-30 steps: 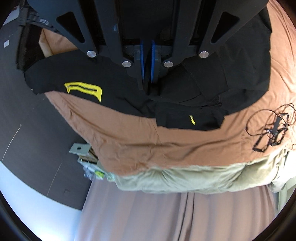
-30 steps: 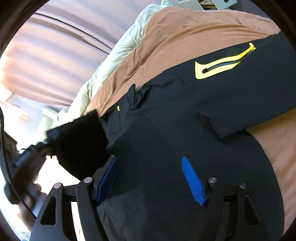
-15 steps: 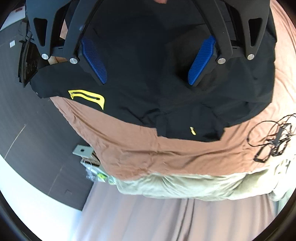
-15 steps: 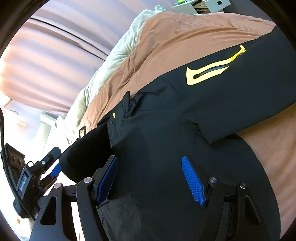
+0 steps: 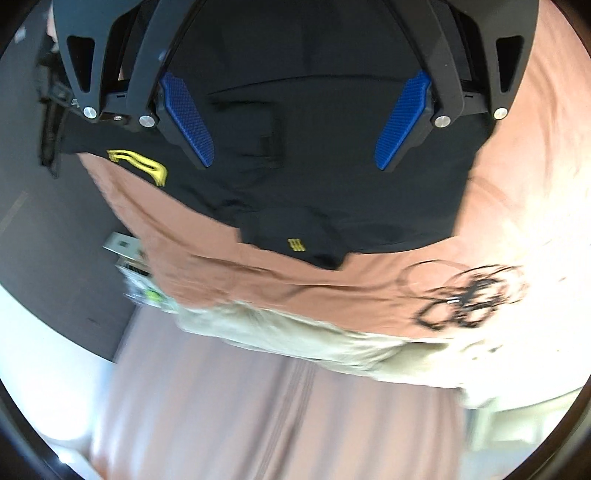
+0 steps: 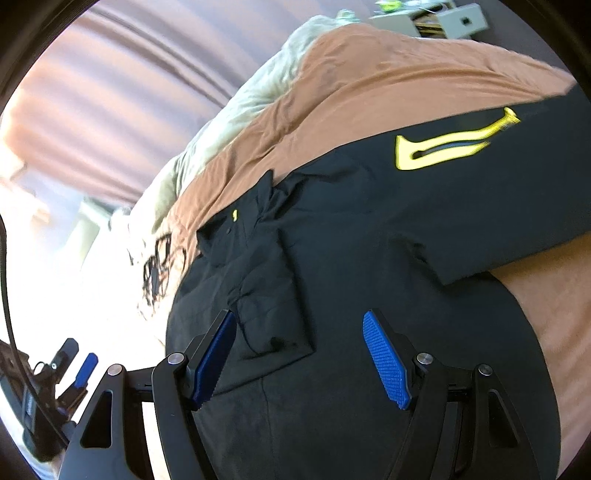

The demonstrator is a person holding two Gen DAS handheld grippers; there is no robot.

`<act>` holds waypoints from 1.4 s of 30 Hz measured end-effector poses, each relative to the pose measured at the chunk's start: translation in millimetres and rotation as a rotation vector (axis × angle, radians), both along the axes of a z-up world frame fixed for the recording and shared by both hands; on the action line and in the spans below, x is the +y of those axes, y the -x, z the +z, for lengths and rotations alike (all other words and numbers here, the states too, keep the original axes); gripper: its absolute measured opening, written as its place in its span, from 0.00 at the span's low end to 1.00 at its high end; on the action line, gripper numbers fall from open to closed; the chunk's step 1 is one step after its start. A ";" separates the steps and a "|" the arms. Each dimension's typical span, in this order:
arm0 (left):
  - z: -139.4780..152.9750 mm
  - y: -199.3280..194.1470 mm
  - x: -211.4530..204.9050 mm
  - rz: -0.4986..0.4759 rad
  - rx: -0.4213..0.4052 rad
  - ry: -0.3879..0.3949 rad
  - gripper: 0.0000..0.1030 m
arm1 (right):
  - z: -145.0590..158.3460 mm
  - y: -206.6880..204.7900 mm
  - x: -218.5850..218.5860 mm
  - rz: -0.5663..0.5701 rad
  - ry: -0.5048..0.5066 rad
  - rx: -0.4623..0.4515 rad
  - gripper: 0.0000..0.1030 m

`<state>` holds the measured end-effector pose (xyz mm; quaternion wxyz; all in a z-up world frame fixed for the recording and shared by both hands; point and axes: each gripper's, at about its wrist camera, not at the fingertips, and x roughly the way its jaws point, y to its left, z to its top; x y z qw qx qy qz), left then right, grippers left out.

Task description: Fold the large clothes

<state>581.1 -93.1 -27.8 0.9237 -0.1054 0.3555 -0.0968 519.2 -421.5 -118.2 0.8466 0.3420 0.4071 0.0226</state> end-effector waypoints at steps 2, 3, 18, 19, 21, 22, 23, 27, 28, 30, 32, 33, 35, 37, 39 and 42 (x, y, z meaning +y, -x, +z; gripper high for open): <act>-8.8 5.6 16.0 0.065 0.015 -0.006 0.88 | -0.3 -4.8 11.7 0.032 0.041 0.000 0.69; -14.0 8.2 24.4 0.101 0.024 0.002 0.88 | -0.3 -7.5 18.9 0.050 0.065 -0.001 0.69; -88.1 2.4 101.9 0.256 0.119 0.100 0.81 | -34.7 -46.5 137.4 0.254 0.591 0.046 0.74; -90.1 7.3 106.5 0.261 0.123 0.109 0.81 | -34.5 -48.4 145.1 0.258 0.620 0.033 0.74; -94.3 7.1 113.3 0.271 0.146 0.100 0.81 | -34.5 -51.9 157.1 0.264 0.668 0.014 0.75; -95.9 6.4 115.5 0.271 0.156 0.100 0.81 | -34.9 -56.0 165.4 0.277 0.685 0.008 0.76; -97.1 7.0 117.6 0.272 0.160 0.104 0.81 | -34.9 -58.6 173.9 0.293 0.697 0.001 0.76; -104.2 9.6 129.1 0.291 0.175 0.105 0.81 | -43.1 -69.3 204.8 0.334 0.788 -0.008 0.76; -106.1 9.0 131.6 0.297 0.181 0.104 0.81 | -49.5 -73.1 209.4 0.340 0.808 0.011 0.76; -111.0 8.0 138.2 0.312 0.193 0.122 0.81 | -62.9 -79.2 215.8 0.363 0.829 0.056 0.76; -114.7 7.2 142.2 0.325 0.201 0.144 0.81 | -74.2 -81.2 218.3 0.374 0.852 0.076 0.76; -115.3 6.3 142.0 0.325 0.203 0.147 0.81 | -74.4 -79.8 216.9 0.372 0.858 0.063 0.76; -116.1 5.5 138.8 0.317 0.205 0.144 0.81 | -72.5 -78.5 212.3 0.360 0.888 0.076 0.76; -115.7 3.7 135.9 0.309 0.204 0.146 0.81 | -67.2 -77.7 198.3 0.304 0.933 0.089 0.76; -114.6 3.2 132.5 0.295 0.203 0.151 0.81 | -61.4 -77.8 175.7 0.253 0.911 0.109 0.76; -111.6 2.8 128.5 0.282 0.195 0.146 0.81 | -48.8 -72.3 137.1 0.165 0.861 0.117 0.76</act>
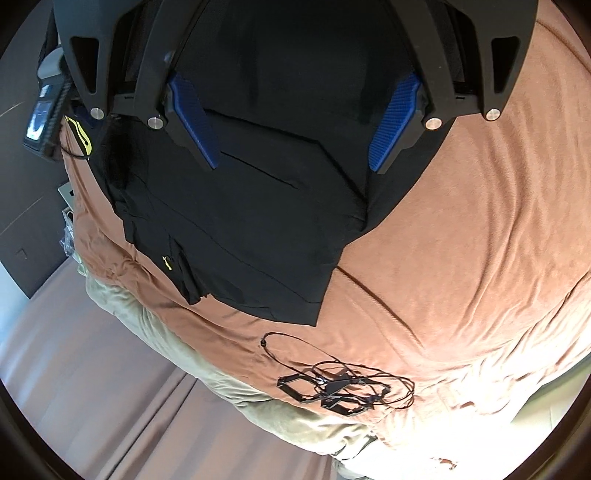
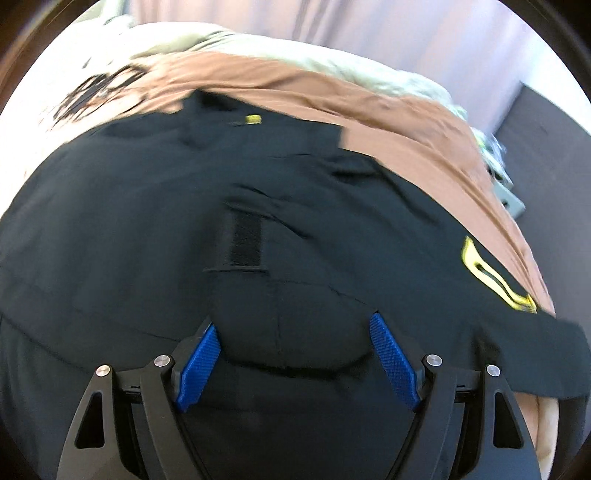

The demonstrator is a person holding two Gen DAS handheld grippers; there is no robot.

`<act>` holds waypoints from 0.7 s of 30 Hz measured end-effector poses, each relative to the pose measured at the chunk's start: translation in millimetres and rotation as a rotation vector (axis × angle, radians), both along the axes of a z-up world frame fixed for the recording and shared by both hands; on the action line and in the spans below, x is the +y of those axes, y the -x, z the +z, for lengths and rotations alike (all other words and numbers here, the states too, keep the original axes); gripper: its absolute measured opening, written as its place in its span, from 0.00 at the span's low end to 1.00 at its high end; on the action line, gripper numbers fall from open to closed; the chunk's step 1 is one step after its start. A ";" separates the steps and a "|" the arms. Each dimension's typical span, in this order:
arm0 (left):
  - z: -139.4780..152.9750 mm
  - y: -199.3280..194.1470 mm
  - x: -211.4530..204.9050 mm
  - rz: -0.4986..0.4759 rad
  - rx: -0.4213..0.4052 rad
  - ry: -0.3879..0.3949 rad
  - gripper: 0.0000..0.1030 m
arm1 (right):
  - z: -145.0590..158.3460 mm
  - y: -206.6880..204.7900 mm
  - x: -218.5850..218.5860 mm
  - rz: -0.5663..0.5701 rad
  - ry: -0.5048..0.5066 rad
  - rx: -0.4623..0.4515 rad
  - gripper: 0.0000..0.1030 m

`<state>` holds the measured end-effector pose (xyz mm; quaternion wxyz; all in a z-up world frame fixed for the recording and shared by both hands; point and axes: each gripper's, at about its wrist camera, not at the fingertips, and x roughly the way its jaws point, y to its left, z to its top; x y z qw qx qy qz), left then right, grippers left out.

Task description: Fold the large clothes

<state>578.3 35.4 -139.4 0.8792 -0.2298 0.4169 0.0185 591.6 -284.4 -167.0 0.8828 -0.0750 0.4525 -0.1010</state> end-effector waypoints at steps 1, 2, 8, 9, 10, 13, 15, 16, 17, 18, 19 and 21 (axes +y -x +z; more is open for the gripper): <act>0.4 -0.3 -0.6 -0.001 -0.001 0.003 0.81 | 5.2 1.4 -12.6 -0.029 -0.022 -0.013 0.76; 0.8 -0.3 -1.2 -0.003 -0.004 0.010 0.81 | 11.3 4.4 -27.4 -0.063 -0.051 -0.029 0.76; -0.2 -1.6 -6.9 -0.017 0.000 0.006 0.81 | 32.8 25.8 -114.6 -0.265 -0.187 -0.095 0.76; -0.5 -2.2 -6.9 -0.017 0.001 0.006 0.81 | 33.2 29.6 -125.4 -0.295 -0.208 -0.098 0.76; -0.9 -2.4 -6.3 -0.015 0.003 0.008 0.81 | 33.0 34.4 -137.5 -0.324 -0.240 -0.101 0.76; -1.0 -2.7 -5.4 -0.011 0.005 0.009 0.81 | 31.1 50.4 -164.2 -0.376 -0.349 -0.109 0.76; -0.9 -2.5 -5.4 -0.013 0.004 0.008 0.81 | 30.6 61.3 -178.5 -0.392 -0.443 -0.118 0.76; -0.7 -2.5 -6.0 -0.015 0.003 0.005 0.81 | 29.0 65.9 -182.7 -0.396 -0.482 -0.122 0.75; -0.8 -2.7 -6.9 -0.018 0.002 0.003 0.81 | 28.6 70.1 -187.5 -0.403 -0.514 -0.127 0.75; -1.0 -3.1 -8.6 -0.022 0.003 0.001 0.81 | 30.1 77.2 -195.4 -0.419 -0.541 -0.135 0.72; -0.9 -3.7 -10.4 -0.027 0.003 0.000 0.81 | 31.0 79.3 -199.3 -0.431 -0.552 -0.142 0.70; -0.1 -5.2 -15.5 -0.043 -0.002 -0.004 0.81 | 36.9 88.0 -212.0 -0.454 -0.565 -0.172 0.70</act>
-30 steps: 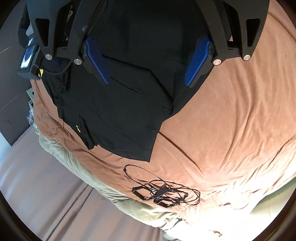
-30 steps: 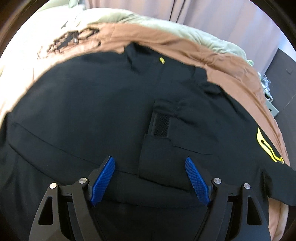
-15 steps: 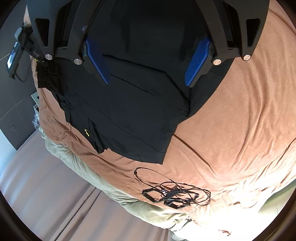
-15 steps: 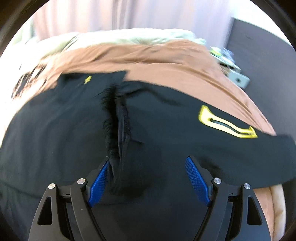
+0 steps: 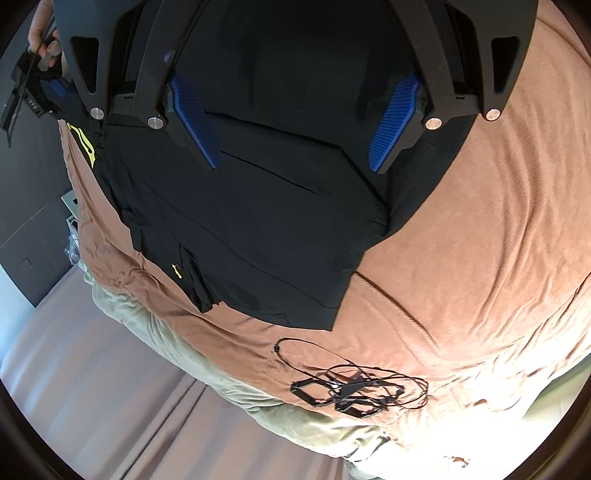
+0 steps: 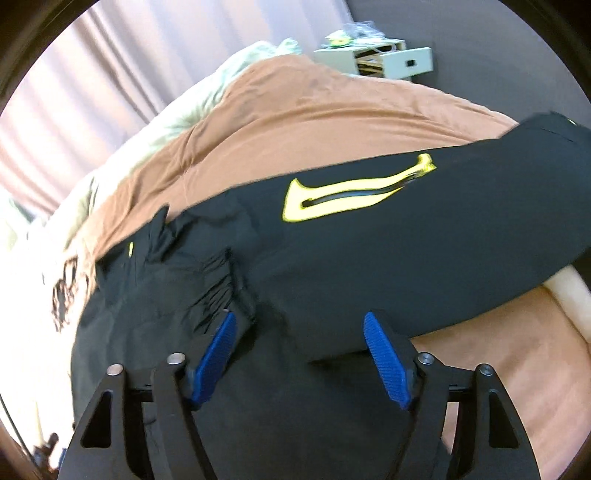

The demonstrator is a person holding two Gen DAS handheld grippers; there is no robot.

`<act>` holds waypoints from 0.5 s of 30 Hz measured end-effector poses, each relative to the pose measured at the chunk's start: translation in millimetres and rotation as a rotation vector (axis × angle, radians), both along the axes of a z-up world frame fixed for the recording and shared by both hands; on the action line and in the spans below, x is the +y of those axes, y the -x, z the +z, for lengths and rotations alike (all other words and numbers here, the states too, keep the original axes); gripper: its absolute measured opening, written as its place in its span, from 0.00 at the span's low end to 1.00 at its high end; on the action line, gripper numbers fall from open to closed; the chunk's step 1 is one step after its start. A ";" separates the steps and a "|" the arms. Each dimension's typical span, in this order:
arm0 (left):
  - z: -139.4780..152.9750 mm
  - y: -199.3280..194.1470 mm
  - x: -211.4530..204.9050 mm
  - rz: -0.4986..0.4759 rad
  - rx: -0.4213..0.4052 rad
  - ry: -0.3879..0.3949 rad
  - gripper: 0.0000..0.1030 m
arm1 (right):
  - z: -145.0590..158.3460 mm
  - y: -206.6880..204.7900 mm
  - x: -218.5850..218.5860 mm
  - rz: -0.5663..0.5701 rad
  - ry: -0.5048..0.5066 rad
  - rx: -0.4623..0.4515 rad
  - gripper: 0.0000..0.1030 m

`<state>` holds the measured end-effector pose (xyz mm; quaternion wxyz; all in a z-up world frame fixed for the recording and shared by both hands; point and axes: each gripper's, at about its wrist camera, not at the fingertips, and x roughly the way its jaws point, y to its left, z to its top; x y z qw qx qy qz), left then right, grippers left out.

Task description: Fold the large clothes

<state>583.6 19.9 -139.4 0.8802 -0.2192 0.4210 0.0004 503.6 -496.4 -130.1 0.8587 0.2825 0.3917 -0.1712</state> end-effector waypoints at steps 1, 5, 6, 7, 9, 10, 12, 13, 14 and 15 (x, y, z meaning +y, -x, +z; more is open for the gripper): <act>0.7 -0.5 -2.3 -0.009 -0.005 -0.002 0.81 | 3.9 5.1 -7.5 -0.015 0.002 -0.012 0.70; 6.9 -0.2 -12.4 -0.036 -0.028 -0.003 0.81 | 11.1 29.2 -34.9 -0.085 0.005 -0.029 0.70; 8.6 0.2 -15.1 -0.042 -0.035 0.000 0.81 | 10.4 39.2 -41.6 -0.108 -0.004 -0.029 0.70; 10.5 1.2 -17.7 -0.049 -0.044 0.001 0.81 | 10.0 44.2 -47.0 -0.122 -0.014 -0.030 0.70; 13.3 2.9 -23.4 -0.057 -0.053 -0.005 0.81 | 8.2 57.9 -57.5 -0.156 -0.050 -0.039 0.70; 14.0 4.4 -27.0 -0.064 -0.057 -0.006 0.81 | 7.4 64.9 -62.2 -0.170 -0.075 -0.048 0.70; 13.9 5.1 -32.6 -0.075 -0.057 -0.005 0.81 | 6.0 75.6 -67.1 -0.191 -0.102 -0.056 0.70; 13.4 4.7 -35.4 -0.082 -0.054 -0.002 0.81 | 5.0 80.1 -69.0 -0.203 -0.109 -0.059 0.70; 12.3 4.2 -38.5 -0.091 -0.051 0.003 0.81 | 3.7 85.0 -72.1 -0.217 -0.116 -0.063 0.70; 11.8 3.3 -41.3 -0.100 -0.048 0.006 0.81 | 1.8 88.6 -76.6 -0.236 -0.127 -0.068 0.70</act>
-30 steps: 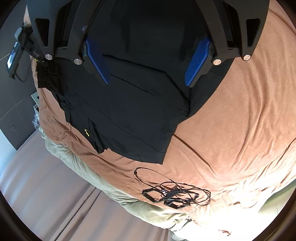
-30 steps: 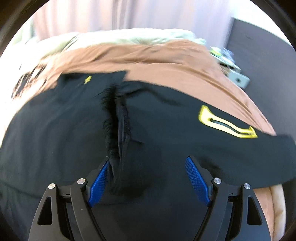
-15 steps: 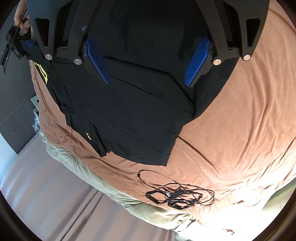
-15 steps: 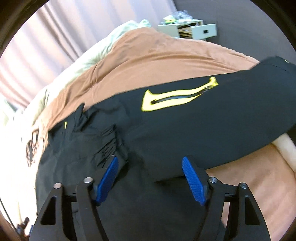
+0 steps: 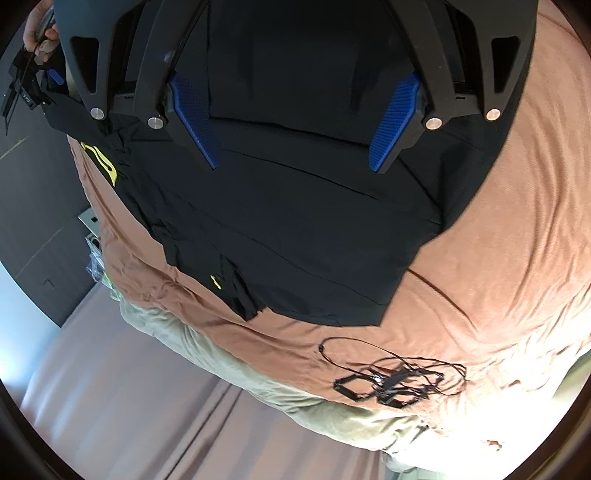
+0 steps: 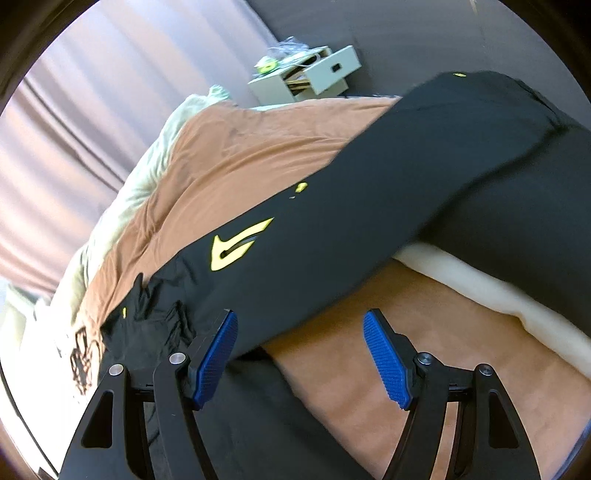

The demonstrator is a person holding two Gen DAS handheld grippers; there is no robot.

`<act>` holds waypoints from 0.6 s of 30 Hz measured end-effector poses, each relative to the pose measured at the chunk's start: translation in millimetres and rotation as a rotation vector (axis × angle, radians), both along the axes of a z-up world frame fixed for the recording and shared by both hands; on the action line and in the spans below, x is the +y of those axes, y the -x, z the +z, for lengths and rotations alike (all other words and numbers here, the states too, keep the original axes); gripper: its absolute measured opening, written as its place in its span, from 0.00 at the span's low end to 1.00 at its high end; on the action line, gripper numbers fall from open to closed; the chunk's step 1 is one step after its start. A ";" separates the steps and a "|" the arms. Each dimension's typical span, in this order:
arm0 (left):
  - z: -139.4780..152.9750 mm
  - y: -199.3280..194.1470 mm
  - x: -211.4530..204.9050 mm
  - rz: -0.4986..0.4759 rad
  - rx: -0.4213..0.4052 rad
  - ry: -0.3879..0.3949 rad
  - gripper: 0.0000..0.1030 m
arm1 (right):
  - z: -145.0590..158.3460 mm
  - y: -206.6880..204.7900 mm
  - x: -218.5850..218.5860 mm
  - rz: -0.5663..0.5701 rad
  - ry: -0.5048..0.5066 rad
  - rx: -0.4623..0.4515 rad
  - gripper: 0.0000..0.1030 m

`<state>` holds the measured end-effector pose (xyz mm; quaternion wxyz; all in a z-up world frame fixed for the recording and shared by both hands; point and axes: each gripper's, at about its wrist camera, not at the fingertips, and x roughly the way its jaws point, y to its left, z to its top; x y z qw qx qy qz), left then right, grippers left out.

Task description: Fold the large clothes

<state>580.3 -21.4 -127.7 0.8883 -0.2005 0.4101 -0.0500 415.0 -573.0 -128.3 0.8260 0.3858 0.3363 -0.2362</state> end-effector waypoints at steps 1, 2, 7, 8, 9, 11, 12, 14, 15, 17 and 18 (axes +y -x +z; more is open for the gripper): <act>-0.7 -0.6 -2.6 -0.008 0.004 -0.002 0.81 | -1.8 1.0 -3.9 -0.015 -0.010 -0.004 0.70; -1.5 -1.2 -5.6 -0.014 0.008 -0.009 0.81 | -3.3 2.6 -6.6 -0.029 -0.018 -0.009 0.70; -4.8 -2.8 -13.9 -0.036 0.017 -0.007 0.82 | -12.2 -1.5 -14.6 -0.069 -0.008 -0.041 0.70; -6.2 -4.0 -15.0 -0.042 0.022 -0.004 0.82 | -14.3 -3.9 -17.0 -0.074 -0.009 -0.049 0.69; -7.4 -4.8 -16.0 -0.044 0.025 -0.004 0.83 | -16.9 -7.5 -20.3 -0.077 -0.013 -0.062 0.64; -10.0 -6.6 -17.6 -0.043 0.032 -0.009 0.87 | -19.8 -12.4 -26.6 -0.081 -0.010 -0.071 0.60; -10.9 -7.1 -18.1 -0.042 0.034 -0.011 0.88 | -21.2 -16.8 -31.6 -0.083 0.001 -0.076 0.57; -11.6 -7.1 -19.1 -0.040 0.036 -0.013 0.88 | -22.0 -20.3 -37.6 -0.082 0.021 -0.094 0.37; -11.3 -7.0 -19.6 -0.040 0.035 -0.011 0.88 | -22.2 -21.8 -40.4 -0.076 0.024 -0.105 0.19; -10.2 -6.2 -21.0 -0.038 0.030 -0.013 0.88 | -20.2 -18.3 -43.0 -0.061 -0.013 -0.187 0.08; -9.5 -5.5 -21.3 -0.038 0.028 -0.014 0.88 | -14.7 -16.5 -40.4 -0.050 -0.008 -0.230 0.06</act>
